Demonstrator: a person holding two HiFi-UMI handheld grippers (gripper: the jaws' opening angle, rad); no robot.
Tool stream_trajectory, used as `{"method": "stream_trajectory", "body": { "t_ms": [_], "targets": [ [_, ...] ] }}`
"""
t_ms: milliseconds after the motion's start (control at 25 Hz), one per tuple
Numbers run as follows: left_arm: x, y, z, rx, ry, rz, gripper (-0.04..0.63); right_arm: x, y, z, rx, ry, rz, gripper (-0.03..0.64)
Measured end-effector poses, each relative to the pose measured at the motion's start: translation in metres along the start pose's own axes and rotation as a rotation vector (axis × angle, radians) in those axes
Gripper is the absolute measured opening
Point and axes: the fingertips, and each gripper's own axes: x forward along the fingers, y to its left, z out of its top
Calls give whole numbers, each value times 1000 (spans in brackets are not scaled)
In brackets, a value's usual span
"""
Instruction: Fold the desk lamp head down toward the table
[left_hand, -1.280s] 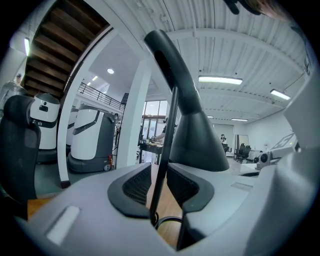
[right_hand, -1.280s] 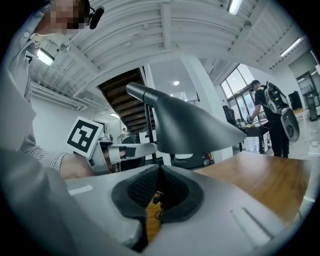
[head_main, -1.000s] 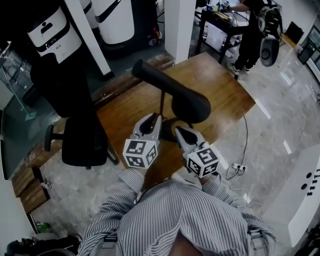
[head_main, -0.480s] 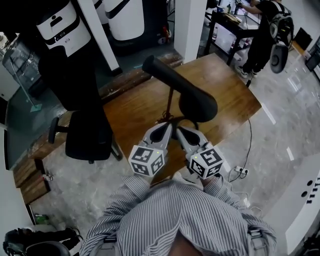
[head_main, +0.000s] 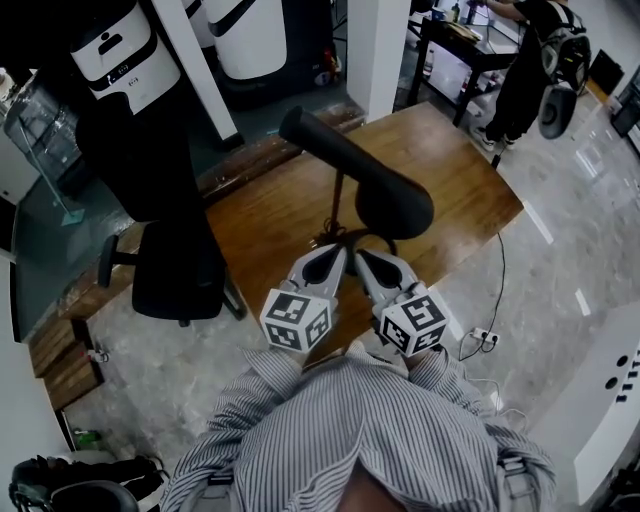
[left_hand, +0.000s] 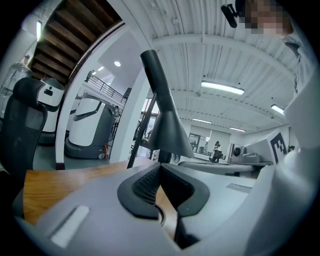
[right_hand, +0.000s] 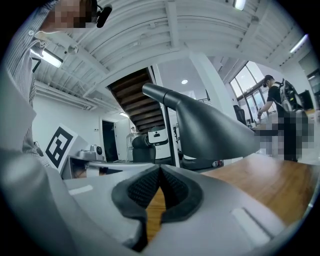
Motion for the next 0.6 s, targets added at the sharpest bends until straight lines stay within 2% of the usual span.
{"method": "stream_trajectory", "body": {
  "t_ms": [600],
  "targets": [
    [0, 8, 1, -5, -10, 25, 3, -3, -9, -1, -14, 11, -25, 2]
  ]
}}
